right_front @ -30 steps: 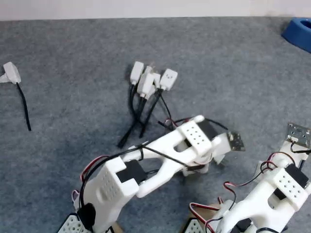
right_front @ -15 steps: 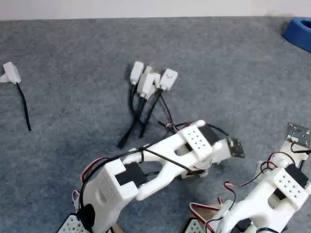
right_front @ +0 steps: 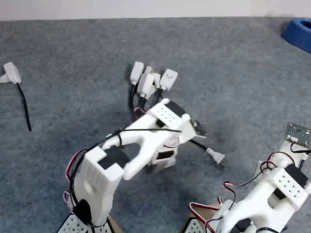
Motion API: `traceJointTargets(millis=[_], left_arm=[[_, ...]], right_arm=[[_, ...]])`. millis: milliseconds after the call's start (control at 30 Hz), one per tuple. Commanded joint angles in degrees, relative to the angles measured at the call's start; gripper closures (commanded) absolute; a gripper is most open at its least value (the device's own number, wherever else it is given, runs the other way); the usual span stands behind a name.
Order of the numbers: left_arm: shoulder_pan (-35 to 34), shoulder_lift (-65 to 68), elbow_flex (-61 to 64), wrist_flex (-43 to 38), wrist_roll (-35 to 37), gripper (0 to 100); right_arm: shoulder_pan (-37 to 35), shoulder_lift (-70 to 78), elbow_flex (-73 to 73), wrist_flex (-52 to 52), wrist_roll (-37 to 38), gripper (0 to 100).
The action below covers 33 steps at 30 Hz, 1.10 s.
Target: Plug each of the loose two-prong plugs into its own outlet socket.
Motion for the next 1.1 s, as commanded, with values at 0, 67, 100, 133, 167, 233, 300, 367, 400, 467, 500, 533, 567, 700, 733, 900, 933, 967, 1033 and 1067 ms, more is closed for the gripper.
traceJointTargets(millis=[0, 67, 100, 133, 167, 233, 300, 367, 400, 467, 500, 533, 567, 700, 733, 900, 933, 967, 1033, 1067], left_arm=[[-3.21, -1.71, 4.97, 0.53, -3.43, 98], [-4.18, -1.71, 6.37, 0.7, -4.66, 98], [-4.97, -1.71, 6.9, 0.79, -5.1, 98], [-5.76, -1.71, 7.43, 1.49, -5.63, 98], [-6.55, -1.45, 7.6, 3.25, -6.68, 98], [-7.87, -1.19, 7.69, 8.09, -9.49, 98], [-8.92, -1.71, 8.04, 10.2, -10.99, 98], [-8.66, -1.36, 8.66, 10.29, -11.34, 98], [-7.69, -1.19, 8.84, 10.29, -11.34, 98], [-4.26, -1.19, 9.01, 10.29, -11.34, 98], [-1.98, -1.19, 9.01, 10.29, -11.34, 98], [0.57, -1.19, 9.01, 10.29, -11.34, 98], [3.3, -1.19, 8.92, 10.29, -11.16, 98], [14.55, -1.1, 8.57, 10.02, -10.9, 97], [16.57, -1.1, 8.48, 10.02, -10.81, 97], [15.16, -1.1, 7.08, 9.93, -8.88, 97], [13.49, -0.92, 6.46, 9.93, -8.88, 97], [11.47, -0.31, 5.76, 9.93, -8.97, 97], [7.52, 2.68, 3.38, 8.88, -8.7, 97], [5.14, 4.88, 1.63, 8.35, -8.62, 97]], right_arm=[[0.04, -1.27, -0.57, -0.48, 0.79, 82.1], [0.04, -1.27, -0.57, -0.48, 0.79, 82.1], [0.04, -1.27, -0.57, -0.48, 0.79, 82.1], [0.04, -1.27, -0.57, -0.48, 0.79, 82.1], [0.04, -1.27, -0.57, -0.48, 0.79, 82.1], [0.04, -1.27, -0.57, -0.48, 0.79, 82.1], [0.04, -1.27, -0.66, -0.48, 0.79, 82.1], [0.04, -1.27, -0.66, -0.48, 0.79, 82.1], [0.04, -1.27, -0.75, -0.48, 0.79, 82.1], [0.04, -1.27, -0.75, -0.48, 0.79, 82.1], [0.04, -1.27, -0.75, -0.48, 0.79, 82.1], [0.04, -1.27, -0.75, -0.48, 0.79, 82.1], [0.04, -1.27, -0.75, -0.48, 0.88, 82.1], [0.04, -1.27, -0.75, -0.48, 0.88, 82.1], [0.04, -1.27, -0.75, -0.48, 0.88, 82.1], [0.04, -1.27, -0.75, -0.48, 0.88, 82.1], [0.04, -1.27, -0.75, -0.48, 0.88, 82.1], [0.04, -1.27, -0.66, -0.48, 0.88, 82.1], [0.04, -1.27, -0.66, -0.48, 0.88, 82.1], [0.04, -1.27, -0.57, -0.48, 0.88, 82.1]])
